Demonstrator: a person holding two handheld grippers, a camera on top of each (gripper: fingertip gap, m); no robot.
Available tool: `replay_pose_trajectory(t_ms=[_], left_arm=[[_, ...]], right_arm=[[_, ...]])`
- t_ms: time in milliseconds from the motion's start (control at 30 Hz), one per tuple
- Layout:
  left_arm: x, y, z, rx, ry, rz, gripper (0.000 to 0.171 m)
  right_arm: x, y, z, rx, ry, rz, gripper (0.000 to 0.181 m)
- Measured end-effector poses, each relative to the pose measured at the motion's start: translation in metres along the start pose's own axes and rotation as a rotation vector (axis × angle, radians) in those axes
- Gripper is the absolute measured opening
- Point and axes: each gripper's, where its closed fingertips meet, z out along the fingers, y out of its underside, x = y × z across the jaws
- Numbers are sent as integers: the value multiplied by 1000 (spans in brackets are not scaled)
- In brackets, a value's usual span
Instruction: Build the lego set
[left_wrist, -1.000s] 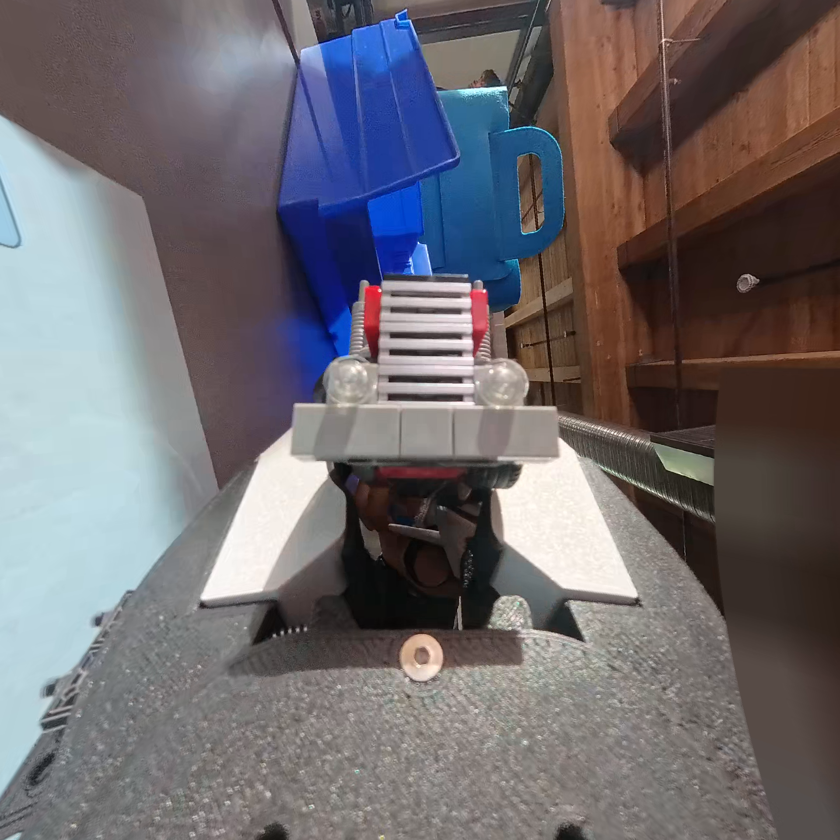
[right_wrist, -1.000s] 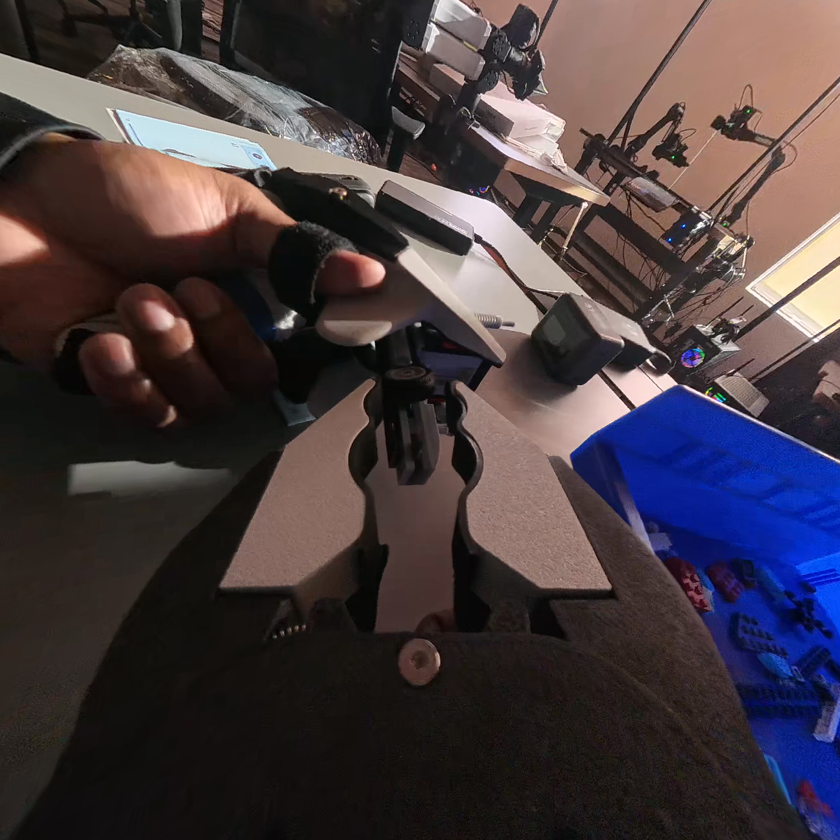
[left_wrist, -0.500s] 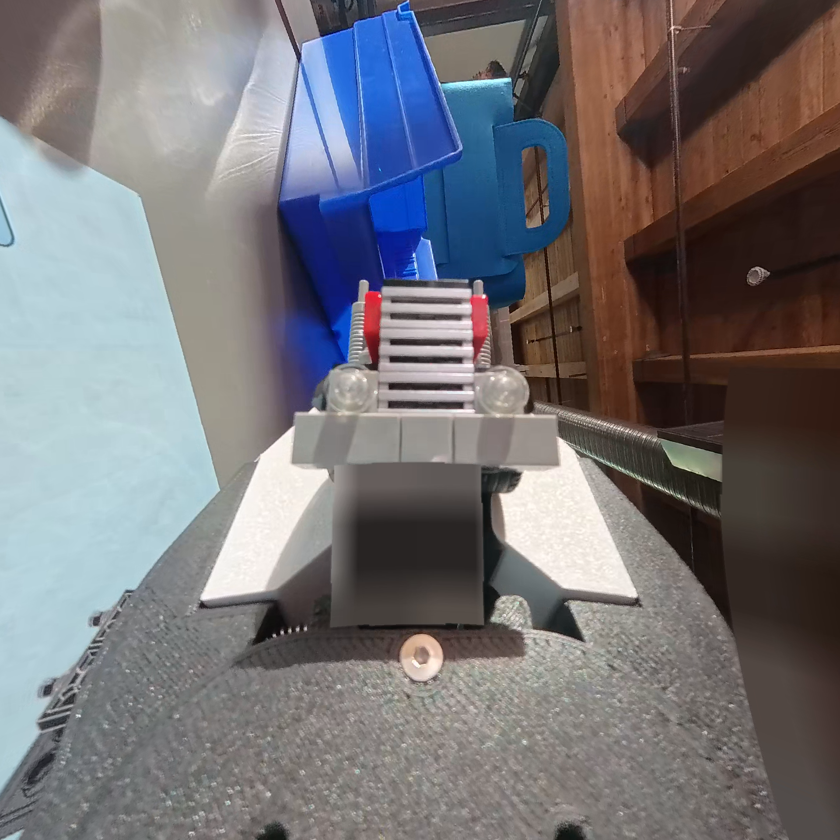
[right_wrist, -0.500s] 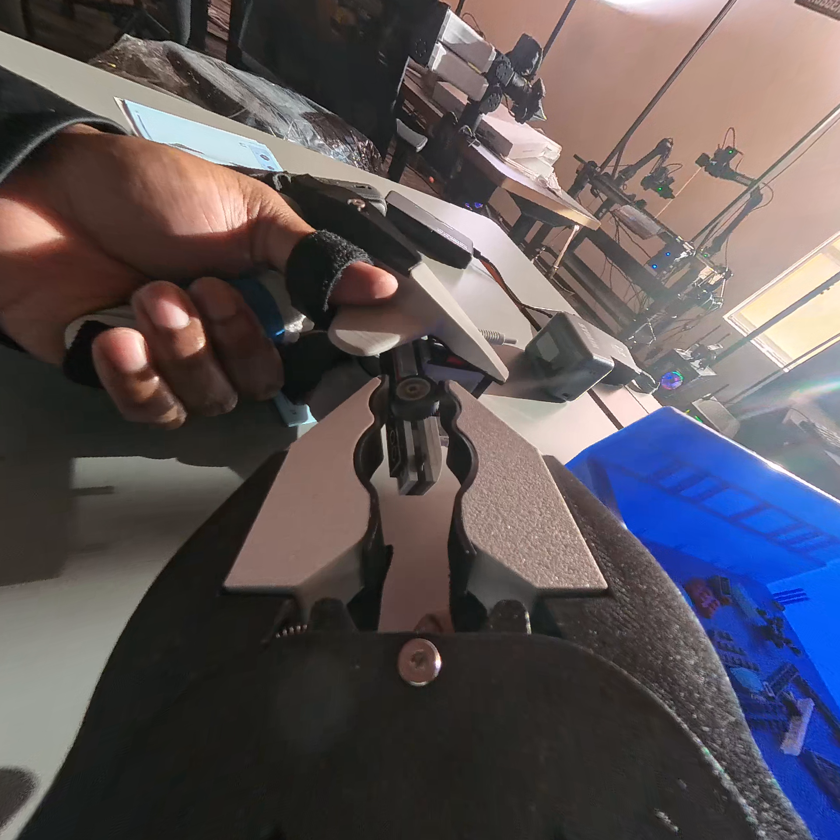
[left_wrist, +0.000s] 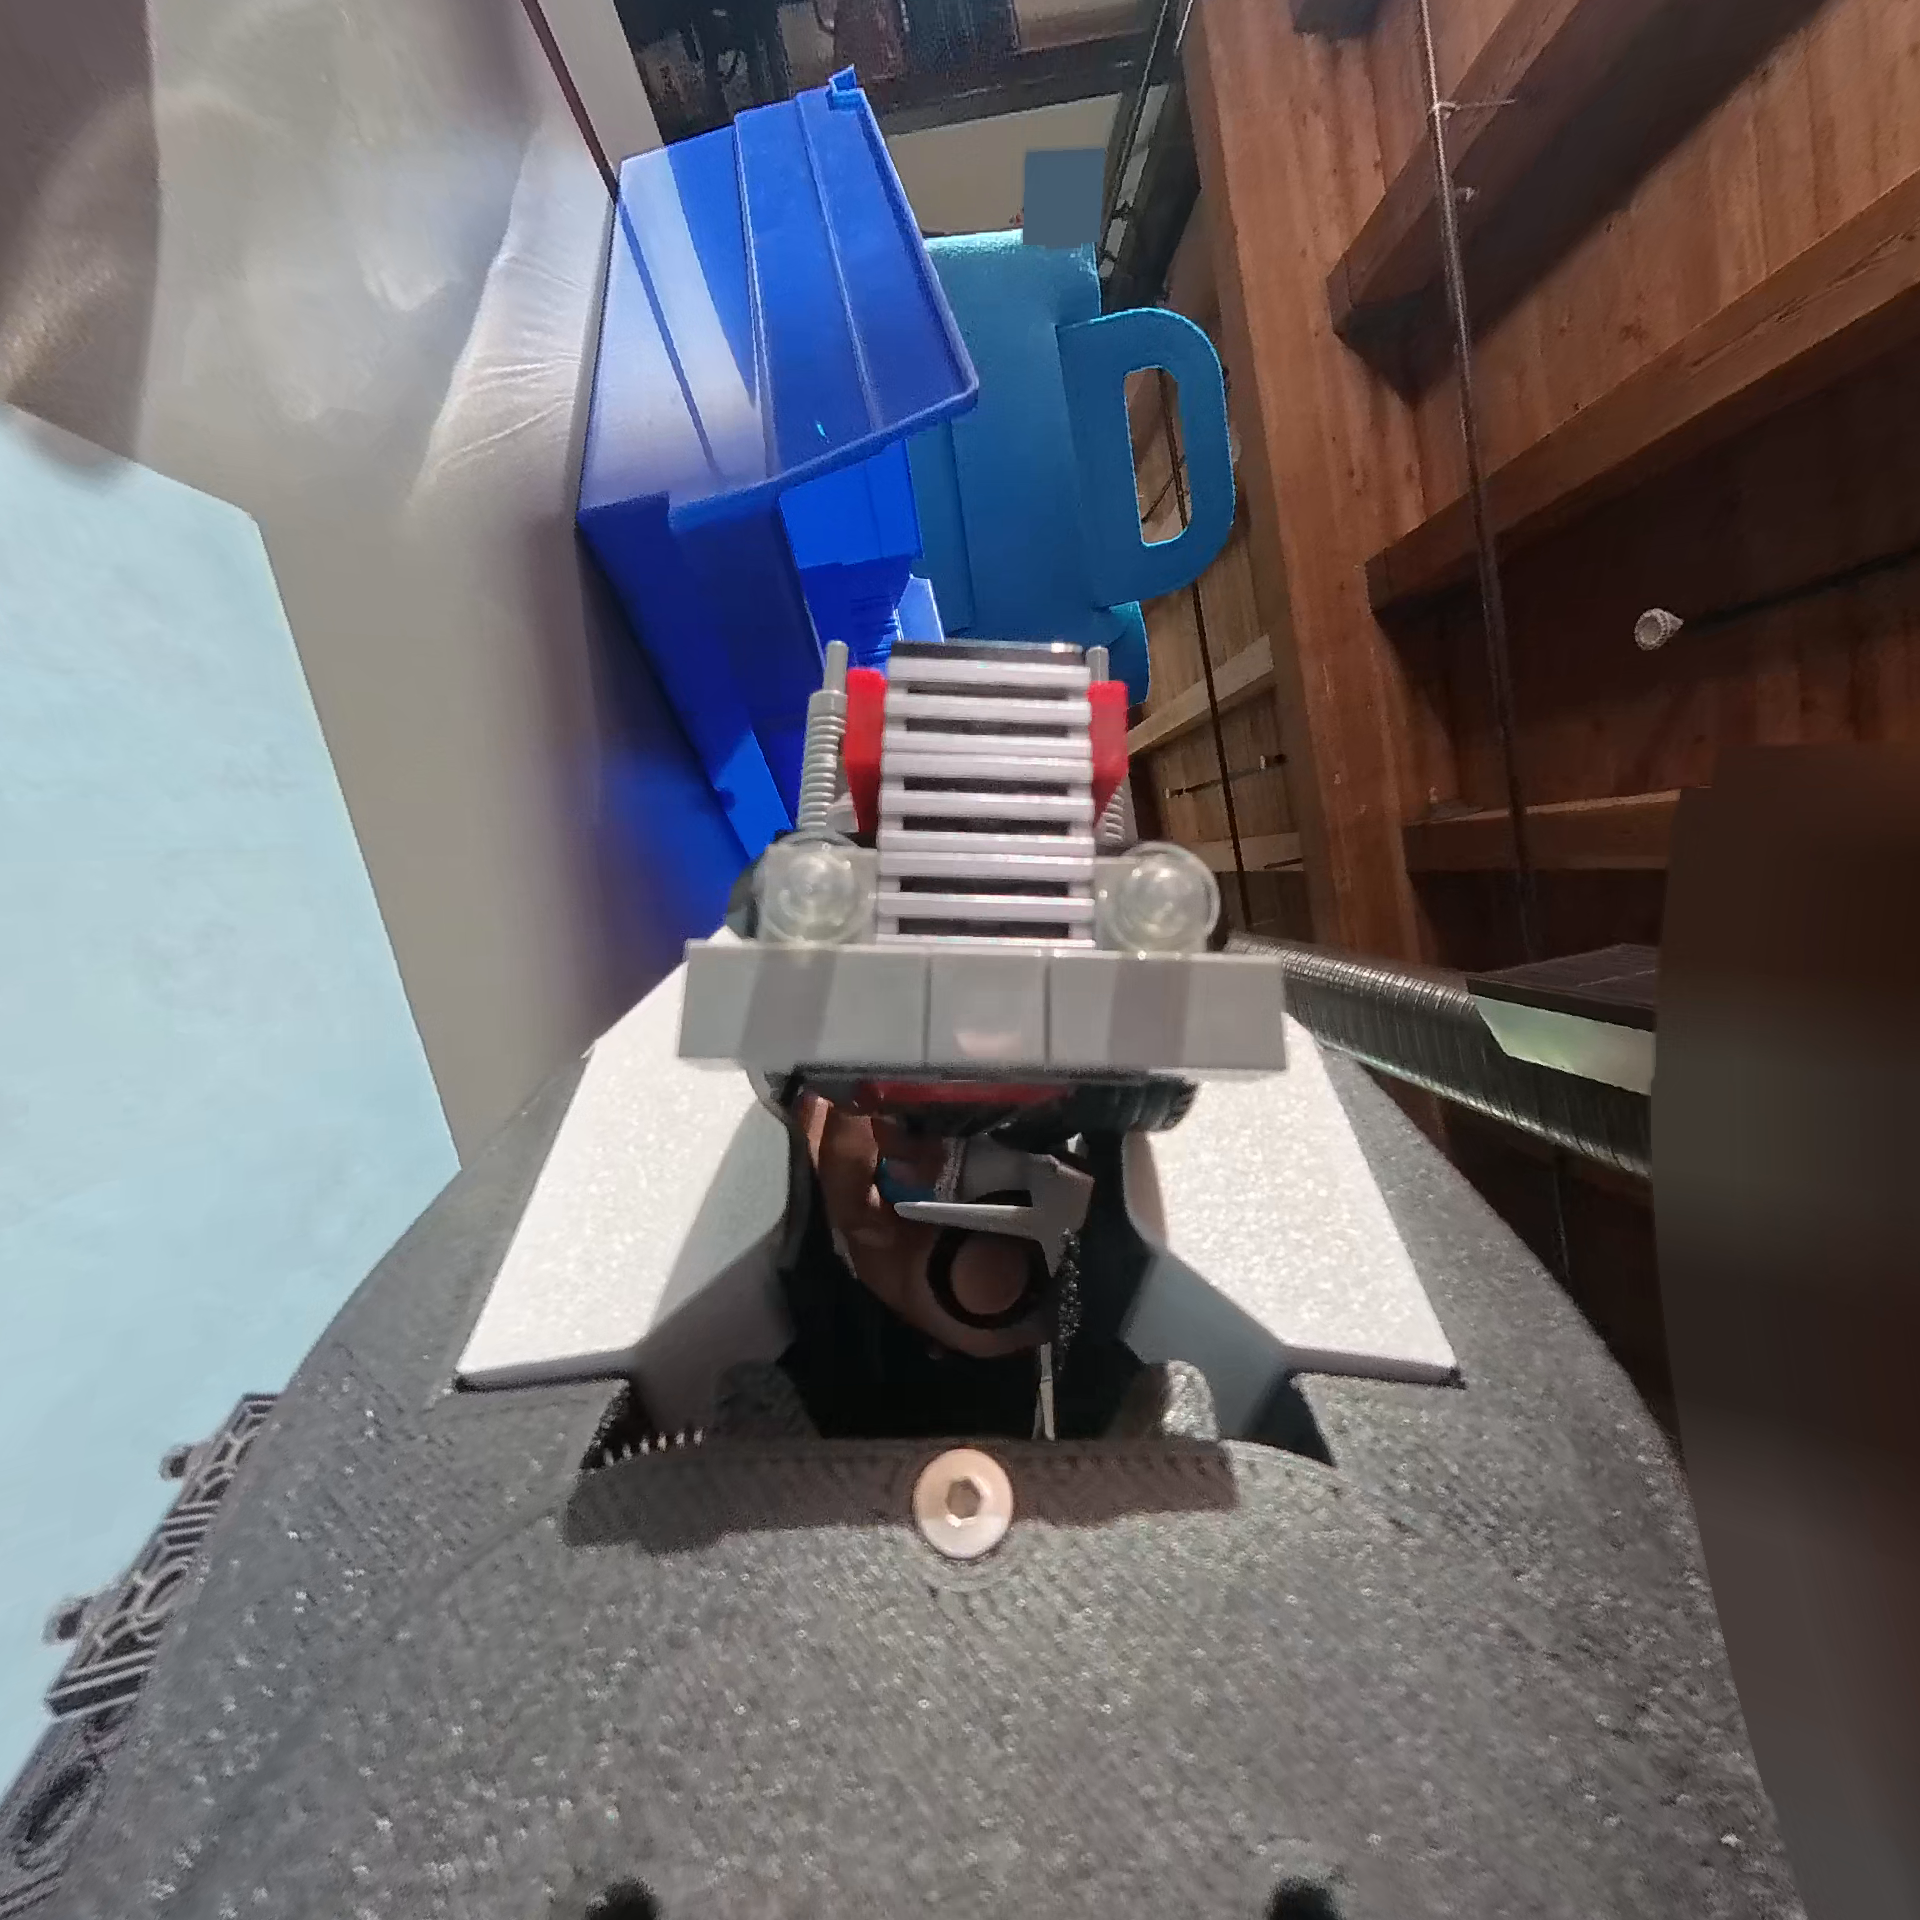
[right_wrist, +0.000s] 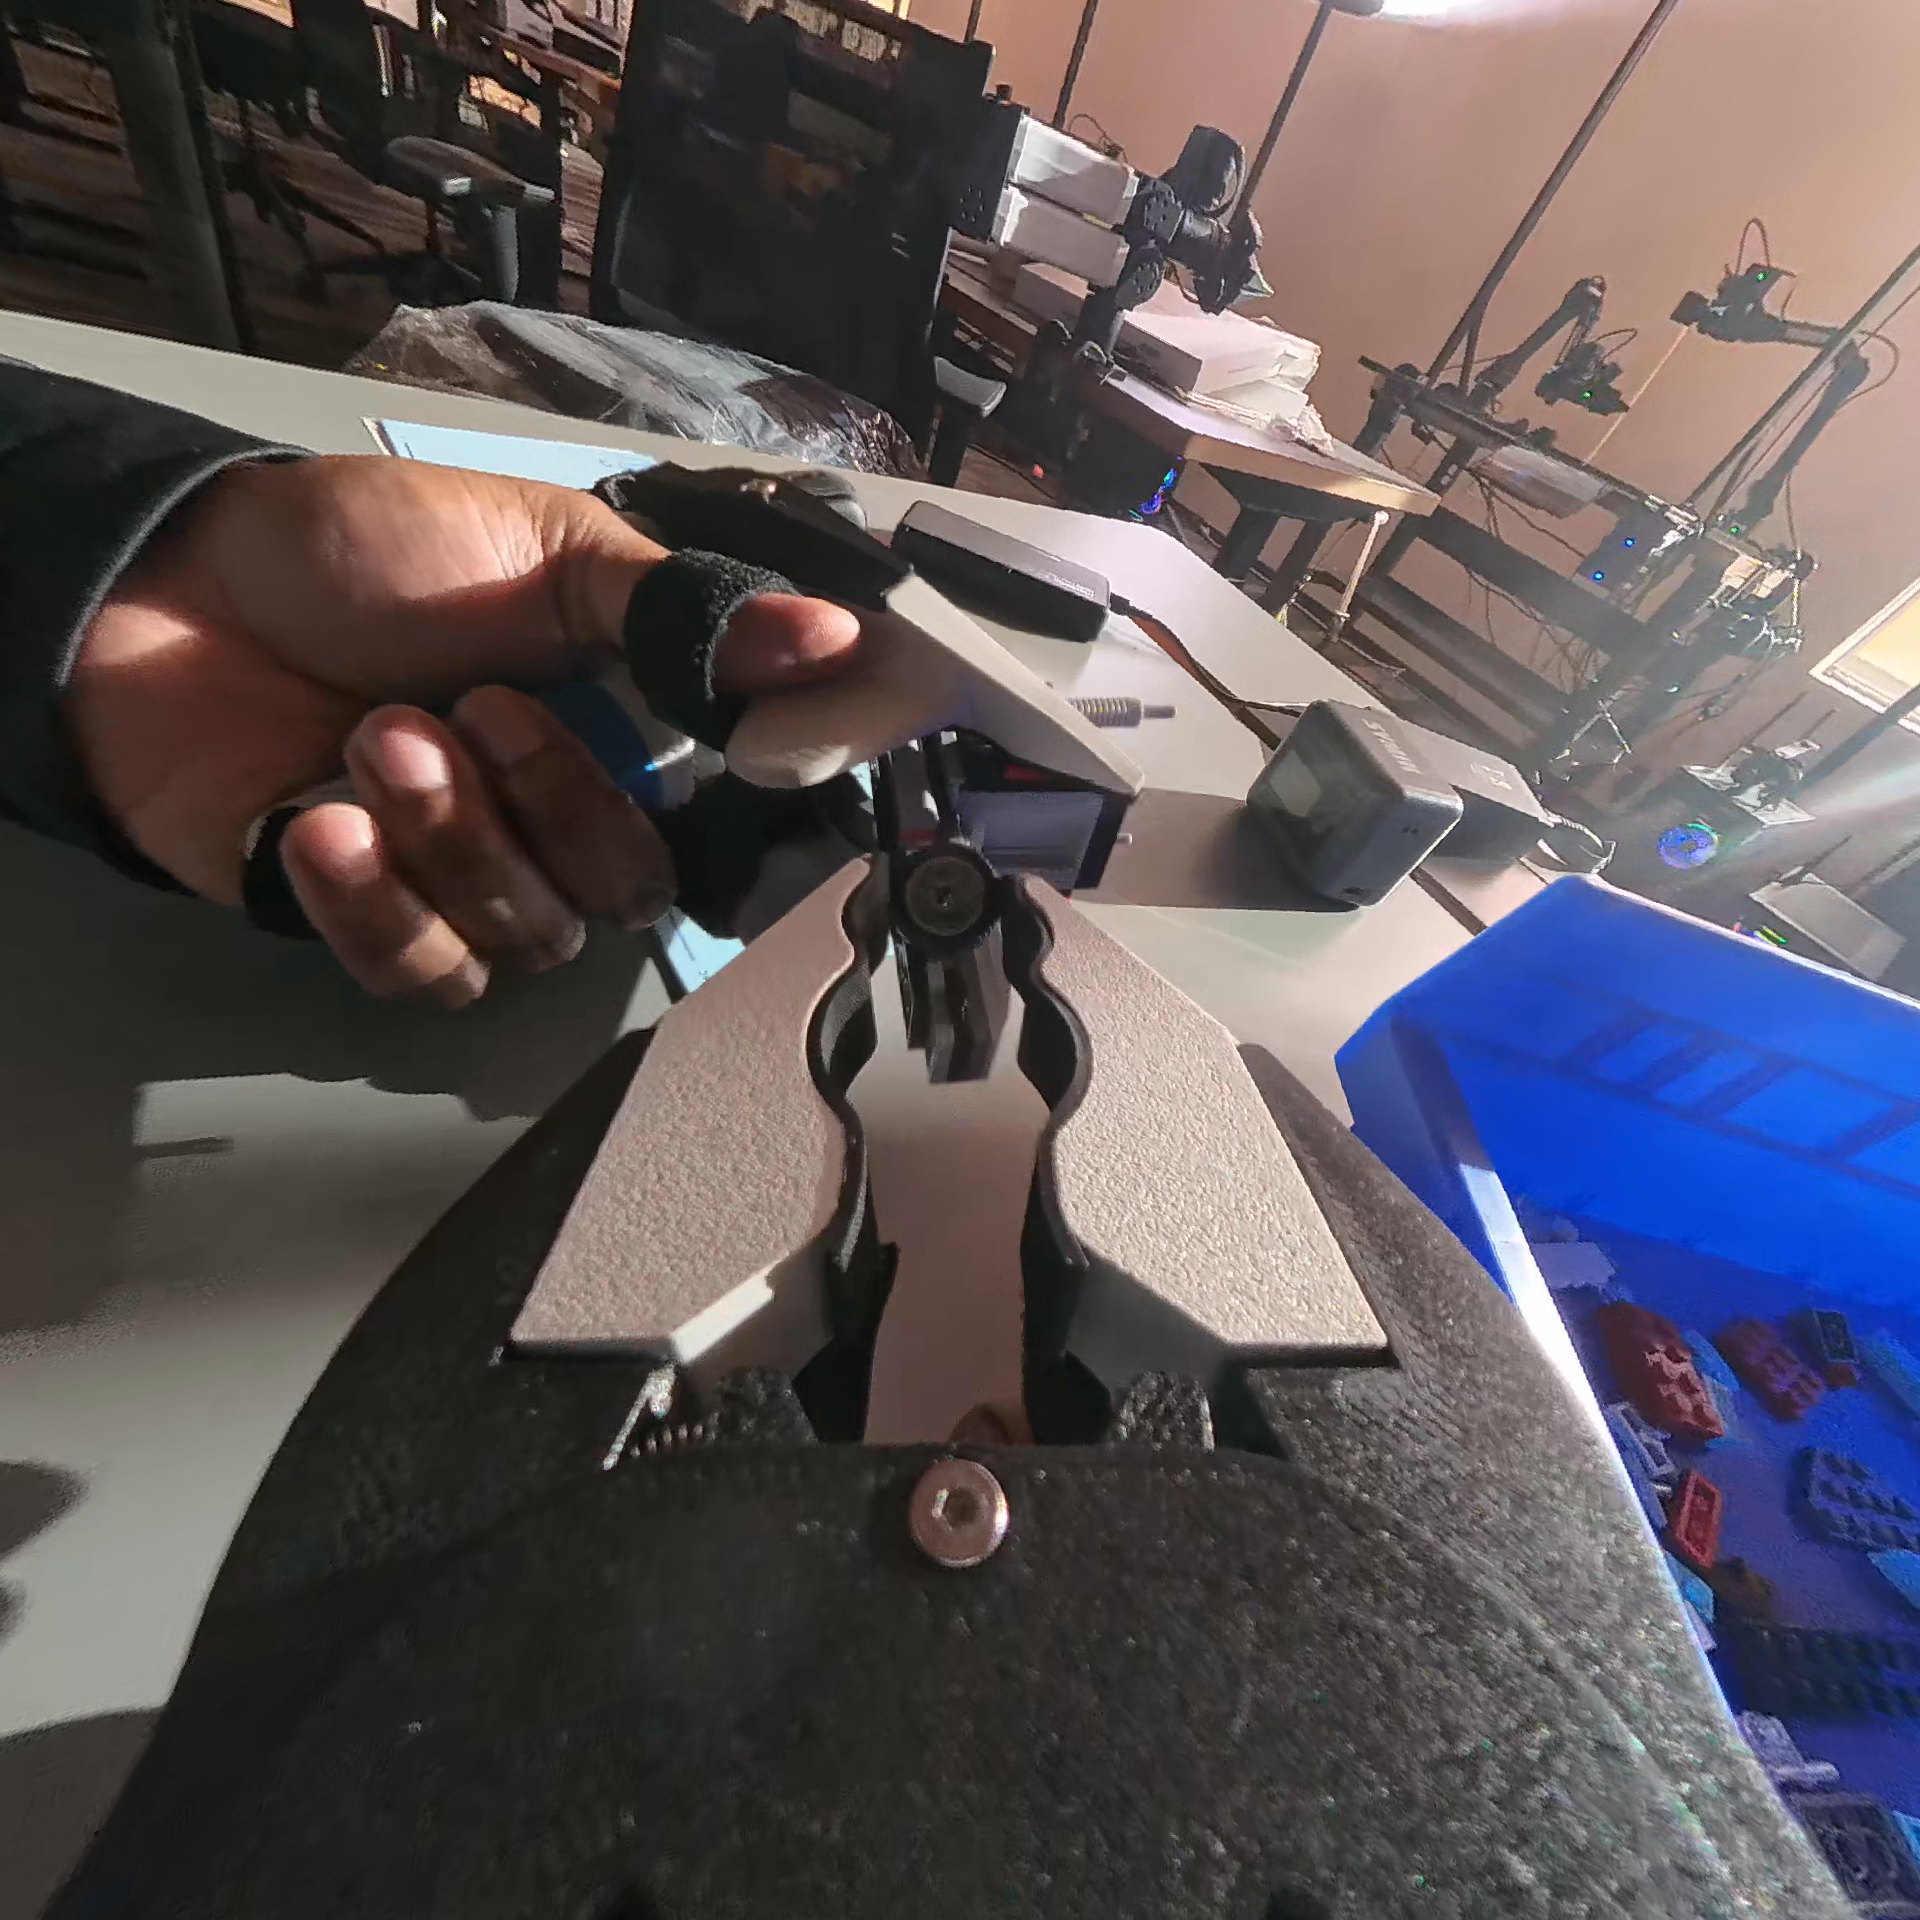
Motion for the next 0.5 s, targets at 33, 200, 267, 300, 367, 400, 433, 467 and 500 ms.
replay_pose_trajectory(t_ms=[33, 200, 267, 300, 367, 400, 433, 467, 500], left_arm=[[1, 1, 1, -7, -5, 15, 54], [-3, 1, 0, -10, -31, 36, 54], [-3, 1, 1, -11, -32, 41, 54], [-3, 1, 1, -14, -37, 48, 54], [-3, 2, 1, -16, -43, 61, 54], [-3, 2, 1, -17, -45, 63, 54], [-4, 2, 1, -17, -47, 63, 54], [-4, 2, 1, -16, -48, 63, 54], [-4, 2, 1, -17, -47, 63, 54]], right_arm=[[0, 0, 0, 1, 0, -1, 25], [-2, 2, 2, -19, 7, -32, 25], [-2, 2, 3, -22, 14, -40, 25], [-1, 2, 3, -26, 18, -41, 25], [-1, 2, 3, -28, 18, -42, 25], [-1, 2, 3, -28, 19, -43, 25], [-1, 3, 3, -30, 19, -46, 24], [-1, 3, 4, -32, 19, -46, 25], [-2, 2, 4, -29, 18, -45, 25]])
